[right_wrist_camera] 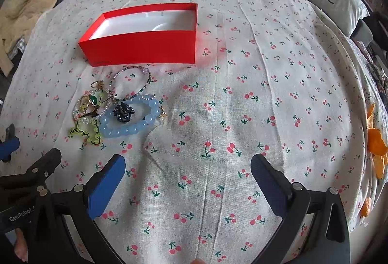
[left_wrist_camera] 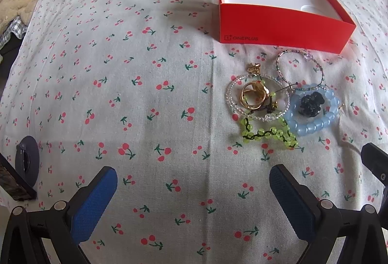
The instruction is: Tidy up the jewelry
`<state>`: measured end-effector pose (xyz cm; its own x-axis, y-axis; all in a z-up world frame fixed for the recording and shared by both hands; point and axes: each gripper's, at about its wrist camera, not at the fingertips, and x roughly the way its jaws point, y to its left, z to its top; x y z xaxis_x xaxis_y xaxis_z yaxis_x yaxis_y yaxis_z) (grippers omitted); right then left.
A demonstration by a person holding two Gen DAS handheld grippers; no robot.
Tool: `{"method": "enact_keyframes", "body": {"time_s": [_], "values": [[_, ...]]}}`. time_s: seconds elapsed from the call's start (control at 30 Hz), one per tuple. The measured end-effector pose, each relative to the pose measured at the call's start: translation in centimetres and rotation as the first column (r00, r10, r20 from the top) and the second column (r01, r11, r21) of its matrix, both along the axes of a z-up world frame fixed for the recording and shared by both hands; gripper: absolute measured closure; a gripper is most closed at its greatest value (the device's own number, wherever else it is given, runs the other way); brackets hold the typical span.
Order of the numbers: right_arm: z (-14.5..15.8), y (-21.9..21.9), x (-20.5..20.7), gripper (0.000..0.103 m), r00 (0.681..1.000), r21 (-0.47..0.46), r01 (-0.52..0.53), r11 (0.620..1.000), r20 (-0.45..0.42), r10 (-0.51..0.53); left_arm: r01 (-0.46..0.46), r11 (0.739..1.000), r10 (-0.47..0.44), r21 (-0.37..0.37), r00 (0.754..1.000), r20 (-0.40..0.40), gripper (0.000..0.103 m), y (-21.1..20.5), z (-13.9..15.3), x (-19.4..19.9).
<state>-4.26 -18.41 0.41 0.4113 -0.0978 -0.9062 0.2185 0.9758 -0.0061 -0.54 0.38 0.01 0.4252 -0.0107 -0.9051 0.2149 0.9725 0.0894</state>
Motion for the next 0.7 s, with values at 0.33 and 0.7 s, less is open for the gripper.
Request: {"method": "enact_keyframes", "body": {"time_s": [0.33,0.7], "values": [[-0.01,-0.02,0.00,0.000,1.000,0.000,0.000,1.000,0.001,0.000,-0.001,1.000,0.001,-0.002,1.000,0.002,0.000,0.08,0.15,0.09],[0.03,-0.07,-0.04,0.000,1.000,0.000,-0.001,1.000,0.000,0.001,-0.001,1.000,0.001,-0.002,1.000,0.005,0.000,0.17,0.23,0.13]]}}
